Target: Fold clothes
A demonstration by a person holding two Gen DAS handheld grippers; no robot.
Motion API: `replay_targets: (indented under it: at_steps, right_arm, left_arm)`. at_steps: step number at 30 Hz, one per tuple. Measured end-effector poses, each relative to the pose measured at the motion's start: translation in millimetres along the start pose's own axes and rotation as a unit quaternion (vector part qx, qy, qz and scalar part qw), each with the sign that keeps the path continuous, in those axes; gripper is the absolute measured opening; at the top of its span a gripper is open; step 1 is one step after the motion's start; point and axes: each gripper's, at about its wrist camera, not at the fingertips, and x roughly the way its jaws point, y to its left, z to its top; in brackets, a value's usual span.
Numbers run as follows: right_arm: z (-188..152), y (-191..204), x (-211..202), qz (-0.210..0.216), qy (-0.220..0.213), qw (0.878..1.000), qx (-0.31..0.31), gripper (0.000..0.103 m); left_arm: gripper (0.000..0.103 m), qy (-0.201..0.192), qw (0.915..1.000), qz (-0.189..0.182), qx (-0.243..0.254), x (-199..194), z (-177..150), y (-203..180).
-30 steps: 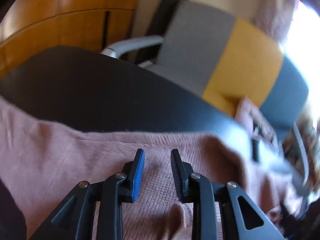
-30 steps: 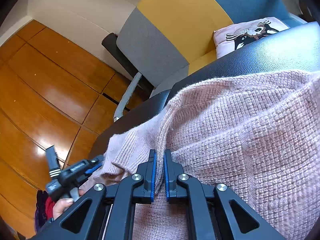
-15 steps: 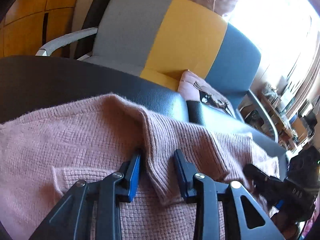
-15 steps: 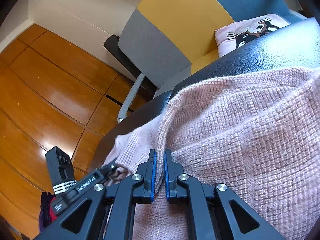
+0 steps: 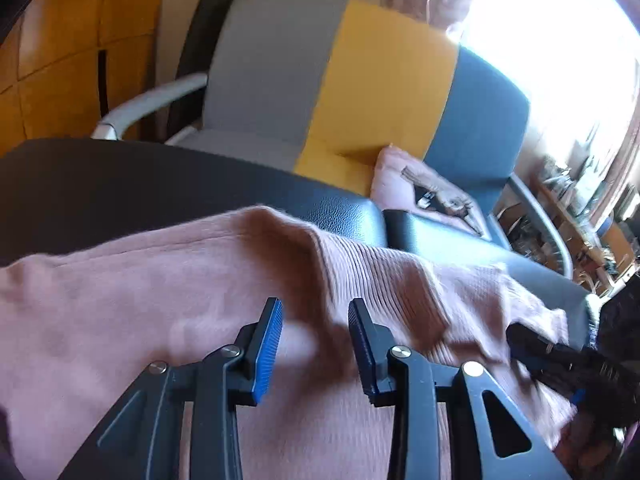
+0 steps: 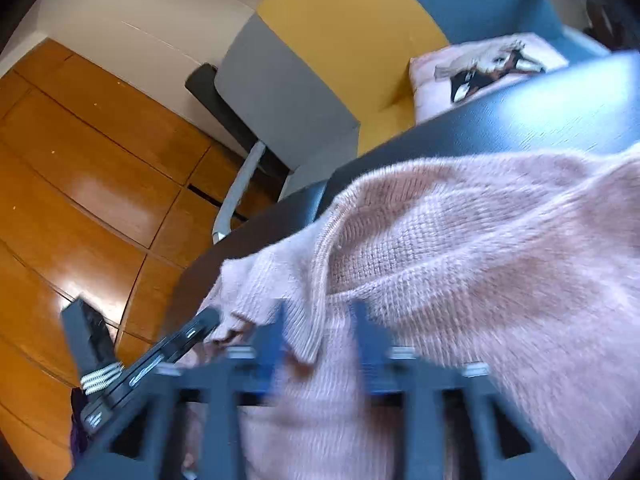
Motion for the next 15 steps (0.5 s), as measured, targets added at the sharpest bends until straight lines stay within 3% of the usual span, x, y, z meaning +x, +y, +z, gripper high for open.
replay_targets:
  at_steps: [1,5,11,13,15]
  right_arm:
    - [-3,2,-9,-0.005,-0.006,1.000,-0.004,0.063]
    - [-28,3,-39,-0.041,0.001,0.999,-0.019,0.065]
    - [-66,5,-74,-0.098,0.002,0.993,-0.062,0.075]
    - [-82,8,-78,-0.134,0.020,0.987,-0.085,0.094]
    - [-103,14,-81,-0.168,0.026,0.976,-0.136,0.095]
  left_arm:
    - [0.036,-0.001,1.0000,-0.002,0.000,-12,-8,4]
    - [0.036,0.017,0.9995,-0.007,-0.024,-55,-52,26]
    - [0.036,0.026,0.9987,0.016,-0.041,-96,-118,51]
    - [0.036,0.007,0.9995,0.015,-0.027,-107,-137,58]
    - [0.035,-0.009,0.9998,0.010,-0.012,-115,-152,63]
